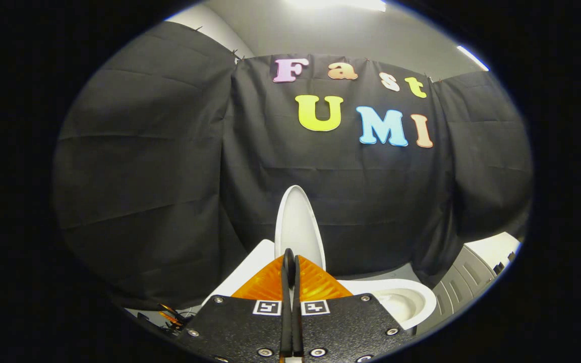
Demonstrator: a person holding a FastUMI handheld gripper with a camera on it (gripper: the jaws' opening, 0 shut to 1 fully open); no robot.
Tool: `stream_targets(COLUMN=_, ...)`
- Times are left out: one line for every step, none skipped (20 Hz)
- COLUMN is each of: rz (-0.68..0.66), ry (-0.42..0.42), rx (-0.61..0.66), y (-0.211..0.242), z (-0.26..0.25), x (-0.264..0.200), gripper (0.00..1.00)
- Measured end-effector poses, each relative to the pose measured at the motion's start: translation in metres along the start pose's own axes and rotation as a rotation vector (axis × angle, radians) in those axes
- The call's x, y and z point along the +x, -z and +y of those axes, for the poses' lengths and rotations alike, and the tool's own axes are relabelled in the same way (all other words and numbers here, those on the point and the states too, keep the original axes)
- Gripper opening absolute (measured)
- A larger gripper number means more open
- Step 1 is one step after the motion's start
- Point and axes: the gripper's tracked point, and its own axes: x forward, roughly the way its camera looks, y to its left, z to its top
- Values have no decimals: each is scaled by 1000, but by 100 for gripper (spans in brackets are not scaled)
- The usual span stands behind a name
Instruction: Open the toilet lid.
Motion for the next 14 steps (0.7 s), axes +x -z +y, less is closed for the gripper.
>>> stream_targets(rz=-3, ry=3, rx=3, y=0, z=2, x=-1, gripper=0)
stream_targets(rz=-4, ry=4, rx=-3, y=1, z=4, x=0, gripper=0)
stream_targets(rz=-4, ry=3, rx=-15, y=0, z=6, x=1, gripper=0)
stream_targets(rz=-3, ry=0, rx=-25, y=-1, z=9, x=2, gripper=0)
stream_targets(rz=-3, ry=-1, rx=-34, y=1, z=10, x=2, gripper=0)
stream_targets(rz=-5, ry=-4, rx=-42, y=2, z=10, x=2, gripper=0)
stream_targets(rz=-8, ry=-6, rx=-48, y=2, z=11, x=2, gripper=0)
stream_targets(rz=-8, ry=-7, rx=-45, y=2, z=11, x=2, gripper=0)
stream_targets(rz=-8, ry=-7, rx=-41, y=3, z=10, x=1, gripper=0)
stream_targets(rz=-9, ry=-5, rx=-38, y=3, z=9, x=1, gripper=0)
stream_targets(rz=-12, ry=-4, rx=-40, y=2, z=9, x=0, gripper=1)
stream_targets(rz=-16, ry=-7, rx=-49, y=0, z=7, x=0, gripper=2)
stream_targets(rz=-19, ry=-16, rx=-56, y=-1, z=7, x=1, gripper=2)
stream_targets(rz=-18, ry=-39, rx=-53, y=-2, z=8, x=1, gripper=3)
